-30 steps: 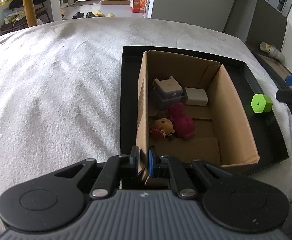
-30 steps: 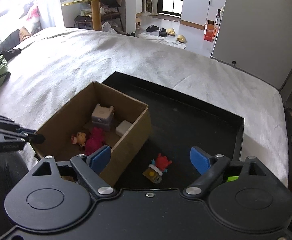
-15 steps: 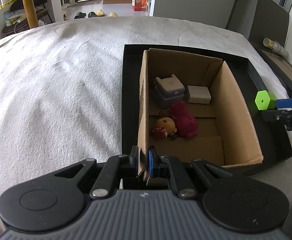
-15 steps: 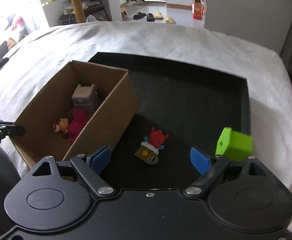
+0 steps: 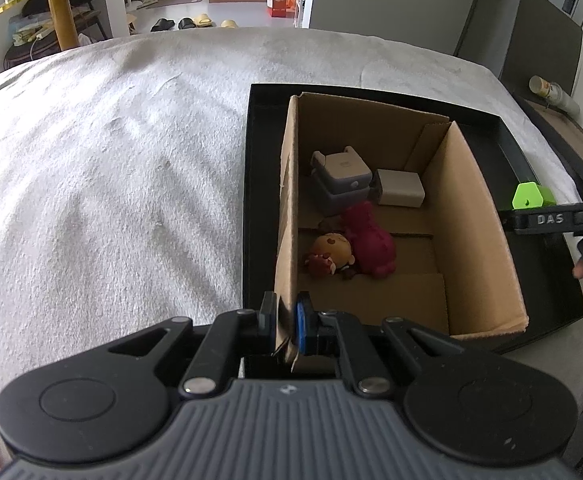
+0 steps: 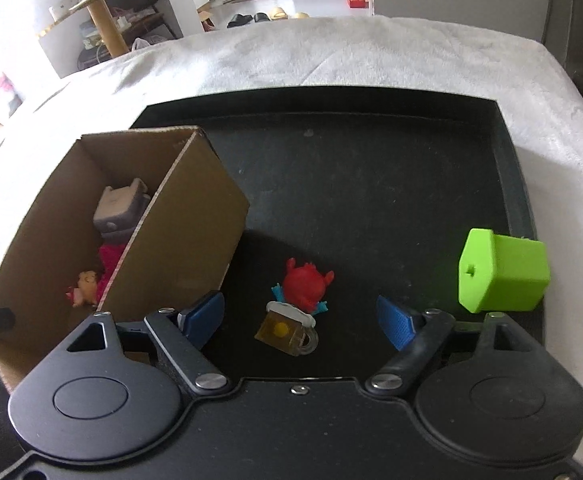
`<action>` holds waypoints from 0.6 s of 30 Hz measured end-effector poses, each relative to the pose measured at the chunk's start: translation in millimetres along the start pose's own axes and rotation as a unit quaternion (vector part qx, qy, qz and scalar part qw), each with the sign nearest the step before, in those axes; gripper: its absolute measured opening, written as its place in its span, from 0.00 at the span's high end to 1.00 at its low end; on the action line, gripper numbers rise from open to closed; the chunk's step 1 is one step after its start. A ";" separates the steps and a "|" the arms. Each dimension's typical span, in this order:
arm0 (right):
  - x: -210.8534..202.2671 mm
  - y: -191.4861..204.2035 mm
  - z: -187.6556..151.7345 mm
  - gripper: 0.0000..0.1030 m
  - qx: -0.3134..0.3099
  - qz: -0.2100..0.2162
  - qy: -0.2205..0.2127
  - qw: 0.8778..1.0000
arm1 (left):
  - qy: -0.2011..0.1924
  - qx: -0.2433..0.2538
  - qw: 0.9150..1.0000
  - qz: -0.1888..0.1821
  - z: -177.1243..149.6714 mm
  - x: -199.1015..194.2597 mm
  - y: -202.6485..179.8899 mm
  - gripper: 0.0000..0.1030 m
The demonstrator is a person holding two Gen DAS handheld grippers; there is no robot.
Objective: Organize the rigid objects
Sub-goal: 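Move the right gripper to the red figure holding a beer mug, then close the right gripper on the red figure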
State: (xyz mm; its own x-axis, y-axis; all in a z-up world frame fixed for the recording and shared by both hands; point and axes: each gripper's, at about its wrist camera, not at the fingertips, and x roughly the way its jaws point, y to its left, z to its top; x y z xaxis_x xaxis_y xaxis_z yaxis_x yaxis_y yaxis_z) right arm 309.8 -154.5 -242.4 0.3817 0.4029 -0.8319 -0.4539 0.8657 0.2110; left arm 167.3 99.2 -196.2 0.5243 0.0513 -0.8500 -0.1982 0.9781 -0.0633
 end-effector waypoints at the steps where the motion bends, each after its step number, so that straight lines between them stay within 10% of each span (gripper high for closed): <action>1: 2.8 0.0 -0.6 0.21 0.001 0.003 0.003 1.000 | 0.000 -0.001 1.000 0.000 -0.1 -0.1 0.0 0.91; 18: 18.1 -9.5 -13.4 0.64 0.008 -0.015 0.038 0.999 | -0.001 -0.005 1.000 -0.007 0.7 -0.6 2.4 0.92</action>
State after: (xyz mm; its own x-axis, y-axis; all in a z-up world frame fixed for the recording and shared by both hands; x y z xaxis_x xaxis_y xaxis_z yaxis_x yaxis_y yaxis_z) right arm 310.2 -159.4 -266.4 0.3321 0.3543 -0.8742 -0.4309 0.8814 0.1935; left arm 167.2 101.6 -195.5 0.5282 0.0375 -0.8483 -0.1994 0.9766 -0.0810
